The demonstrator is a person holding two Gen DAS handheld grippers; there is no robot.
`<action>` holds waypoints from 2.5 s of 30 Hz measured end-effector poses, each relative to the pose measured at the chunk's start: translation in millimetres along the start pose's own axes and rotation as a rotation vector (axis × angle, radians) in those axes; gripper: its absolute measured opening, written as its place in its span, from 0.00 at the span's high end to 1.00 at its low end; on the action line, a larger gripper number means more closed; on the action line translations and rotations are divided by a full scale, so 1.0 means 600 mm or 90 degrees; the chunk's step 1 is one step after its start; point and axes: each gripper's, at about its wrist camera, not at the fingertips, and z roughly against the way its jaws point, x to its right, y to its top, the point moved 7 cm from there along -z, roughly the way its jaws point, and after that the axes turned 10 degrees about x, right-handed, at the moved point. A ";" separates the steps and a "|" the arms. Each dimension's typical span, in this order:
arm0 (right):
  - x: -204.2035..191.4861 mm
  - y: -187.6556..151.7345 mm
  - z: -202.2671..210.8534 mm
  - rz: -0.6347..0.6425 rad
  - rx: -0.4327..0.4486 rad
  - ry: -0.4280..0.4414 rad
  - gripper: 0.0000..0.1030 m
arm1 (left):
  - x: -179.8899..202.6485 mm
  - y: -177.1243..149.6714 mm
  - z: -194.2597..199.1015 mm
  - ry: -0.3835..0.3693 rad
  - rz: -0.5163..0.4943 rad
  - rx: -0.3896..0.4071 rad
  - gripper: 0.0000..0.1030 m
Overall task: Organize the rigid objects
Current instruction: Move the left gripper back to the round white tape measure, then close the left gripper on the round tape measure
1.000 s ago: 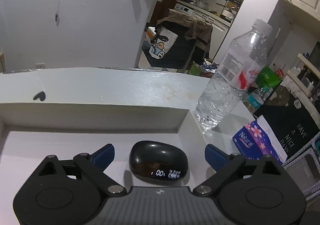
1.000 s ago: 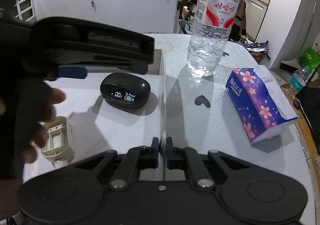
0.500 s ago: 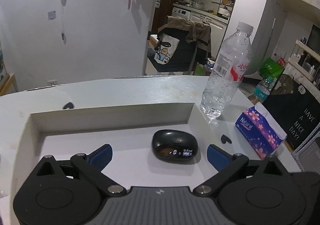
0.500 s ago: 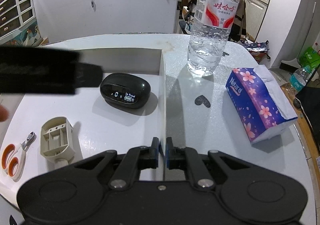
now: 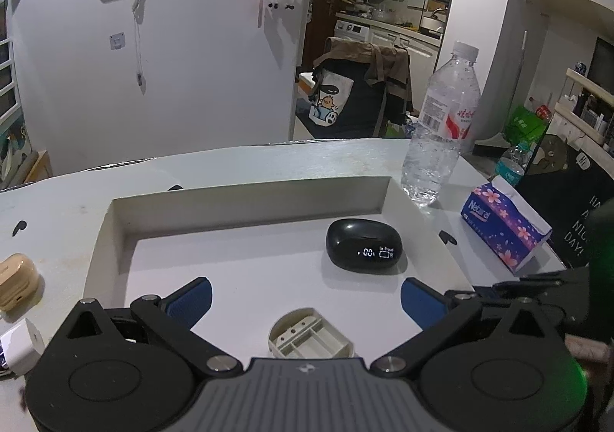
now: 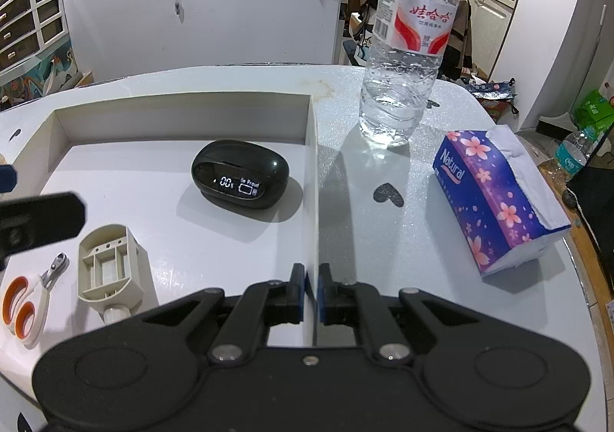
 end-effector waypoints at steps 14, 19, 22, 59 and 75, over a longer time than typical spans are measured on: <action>-0.001 0.000 0.000 0.003 0.001 -0.002 0.93 | -0.005 -0.033 0.065 -0.006 -0.068 0.068 0.00; -0.001 0.000 0.000 0.005 0.001 -0.003 0.93 | -0.050 -0.052 0.101 0.021 -0.089 0.097 0.00; -0.001 0.000 0.000 0.006 0.001 -0.004 0.93 | -0.094 -0.057 0.125 0.046 -0.068 0.113 0.00; -0.007 -0.001 0.001 0.020 0.007 -0.017 0.92 | -0.569 -0.170 0.161 0.483 0.215 0.085 0.16; -0.007 -0.002 0.001 0.021 0.008 -0.018 0.92 | -0.556 -0.160 0.152 0.464 0.180 0.089 0.49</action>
